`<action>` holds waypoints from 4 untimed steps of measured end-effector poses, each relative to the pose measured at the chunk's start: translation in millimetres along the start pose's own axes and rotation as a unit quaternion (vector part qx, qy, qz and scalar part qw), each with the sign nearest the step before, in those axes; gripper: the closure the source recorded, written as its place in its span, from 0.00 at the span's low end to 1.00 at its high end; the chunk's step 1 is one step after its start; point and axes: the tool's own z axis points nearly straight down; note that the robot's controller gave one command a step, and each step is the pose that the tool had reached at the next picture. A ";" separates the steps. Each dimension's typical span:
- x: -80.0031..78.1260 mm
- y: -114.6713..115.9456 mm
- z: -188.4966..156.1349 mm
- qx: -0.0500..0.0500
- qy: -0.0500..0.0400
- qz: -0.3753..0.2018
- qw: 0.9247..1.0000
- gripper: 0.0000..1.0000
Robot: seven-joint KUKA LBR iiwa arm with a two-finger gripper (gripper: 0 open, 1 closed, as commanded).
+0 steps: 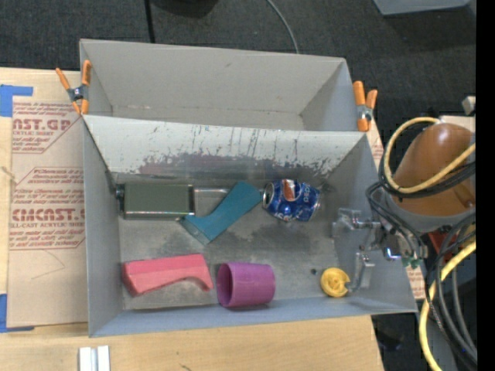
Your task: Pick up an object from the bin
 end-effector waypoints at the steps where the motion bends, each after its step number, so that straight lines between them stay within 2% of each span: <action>1: -0.8 -6.0 60.1 0.000 0.002 0.026 1.000 0.00; 2: 5.6 -5.7 57.4 0.000 0.001 0.009 1.000 1.00; 4: 6.0 -5.4 54.7 0.000 0.001 0.009 1.000 1.00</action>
Offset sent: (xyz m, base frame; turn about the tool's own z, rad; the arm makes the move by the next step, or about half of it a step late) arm -0.0060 -0.0064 -0.0571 0.0187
